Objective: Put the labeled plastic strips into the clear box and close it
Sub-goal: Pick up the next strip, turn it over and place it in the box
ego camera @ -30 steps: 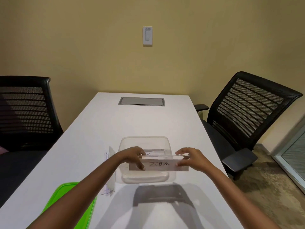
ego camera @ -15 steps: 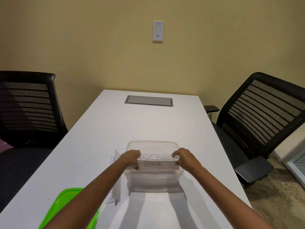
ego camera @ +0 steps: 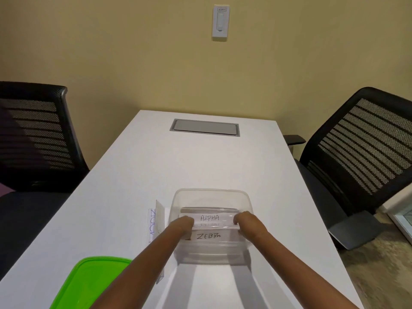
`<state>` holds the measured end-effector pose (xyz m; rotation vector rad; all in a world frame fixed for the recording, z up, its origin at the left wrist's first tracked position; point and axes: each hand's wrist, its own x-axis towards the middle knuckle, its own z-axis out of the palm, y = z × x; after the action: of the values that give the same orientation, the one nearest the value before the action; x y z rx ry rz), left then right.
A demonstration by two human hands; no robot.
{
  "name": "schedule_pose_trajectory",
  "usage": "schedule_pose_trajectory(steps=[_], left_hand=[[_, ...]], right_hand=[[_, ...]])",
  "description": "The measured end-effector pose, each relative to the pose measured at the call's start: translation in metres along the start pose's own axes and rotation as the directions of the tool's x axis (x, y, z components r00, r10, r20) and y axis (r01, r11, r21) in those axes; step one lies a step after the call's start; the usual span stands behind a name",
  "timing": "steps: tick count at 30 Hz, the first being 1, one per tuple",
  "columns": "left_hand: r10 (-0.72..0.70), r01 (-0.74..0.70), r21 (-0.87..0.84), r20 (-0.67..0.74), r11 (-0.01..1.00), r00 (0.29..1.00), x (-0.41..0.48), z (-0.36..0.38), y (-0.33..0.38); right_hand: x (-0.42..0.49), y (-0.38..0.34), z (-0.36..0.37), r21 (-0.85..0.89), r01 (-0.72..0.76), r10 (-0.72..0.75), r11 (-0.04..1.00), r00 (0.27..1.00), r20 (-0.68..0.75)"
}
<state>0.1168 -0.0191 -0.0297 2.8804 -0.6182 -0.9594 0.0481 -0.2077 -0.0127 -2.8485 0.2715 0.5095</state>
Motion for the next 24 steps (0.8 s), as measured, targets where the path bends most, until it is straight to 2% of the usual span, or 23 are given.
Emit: schedule_pose_trajectory(steps=[9,18,21,22,24], left_hand=[[-0.009,0.009,0.023,-0.015,1.000,1.000,0.009,0.012,-0.001],[0.027,-0.032,-0.085,-0.054,0.996,0.998,0.000,0.003,0.001],[0.071,-0.115,-0.223,-0.196,0.968,0.978,-0.017,-0.001,0.001],[0.061,-0.145,-0.276,-0.291,0.950,0.955,-0.024,-0.001,0.000],[0.013,-0.200,-0.317,-0.505,0.927,0.863,-0.040,0.001,-0.003]], right_hand=[[0.009,-0.007,0.008,-0.107,-0.013,0.016,0.994,1.000,0.024],[0.002,-0.014,0.008,-0.168,-0.034,0.031,0.985,0.999,-0.020],[-0.003,-0.017,0.007,-0.147,-0.019,0.011,0.989,0.999,-0.052],[-0.006,-0.018,0.007,-0.135,-0.006,-0.005,0.991,0.997,-0.081],[-0.011,-0.022,0.004,-0.092,0.015,-0.027,0.996,0.990,-0.137]])
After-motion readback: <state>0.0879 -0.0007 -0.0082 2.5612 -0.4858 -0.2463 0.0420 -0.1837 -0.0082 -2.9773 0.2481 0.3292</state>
